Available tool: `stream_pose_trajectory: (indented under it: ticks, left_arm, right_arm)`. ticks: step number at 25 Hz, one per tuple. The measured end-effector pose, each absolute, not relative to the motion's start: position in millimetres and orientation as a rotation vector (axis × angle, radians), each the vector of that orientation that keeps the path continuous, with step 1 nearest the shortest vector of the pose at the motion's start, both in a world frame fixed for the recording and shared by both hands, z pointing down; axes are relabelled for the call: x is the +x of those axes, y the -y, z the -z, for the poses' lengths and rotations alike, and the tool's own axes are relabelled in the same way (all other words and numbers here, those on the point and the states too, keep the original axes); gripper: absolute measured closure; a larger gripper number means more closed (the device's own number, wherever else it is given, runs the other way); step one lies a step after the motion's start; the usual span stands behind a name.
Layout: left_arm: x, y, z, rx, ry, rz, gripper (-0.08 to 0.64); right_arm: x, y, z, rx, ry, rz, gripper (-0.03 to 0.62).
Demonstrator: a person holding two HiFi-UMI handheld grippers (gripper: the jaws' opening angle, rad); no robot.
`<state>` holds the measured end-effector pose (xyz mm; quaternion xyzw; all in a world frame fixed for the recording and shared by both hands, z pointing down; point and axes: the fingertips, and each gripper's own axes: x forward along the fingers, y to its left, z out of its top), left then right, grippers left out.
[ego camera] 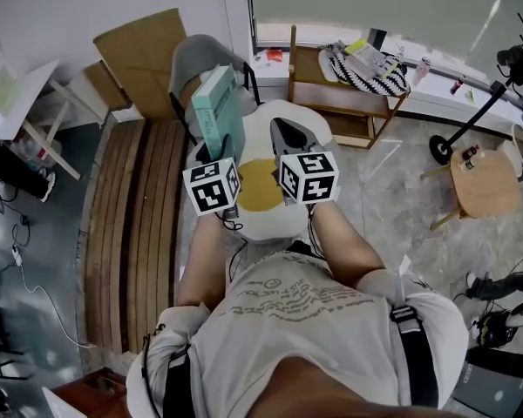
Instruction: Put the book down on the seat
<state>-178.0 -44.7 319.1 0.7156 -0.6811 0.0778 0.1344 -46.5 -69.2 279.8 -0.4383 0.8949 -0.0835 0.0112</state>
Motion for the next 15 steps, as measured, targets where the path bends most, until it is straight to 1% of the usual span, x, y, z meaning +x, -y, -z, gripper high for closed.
stream_pose_trajectory:
  ticks: [15]
  left_arm:
    - [-143,165,-338,2.008,1.925,-0.269,0.4]
  right_arm:
    - [-18,191,-296,-1.349,-2.859,0.326,0.563]
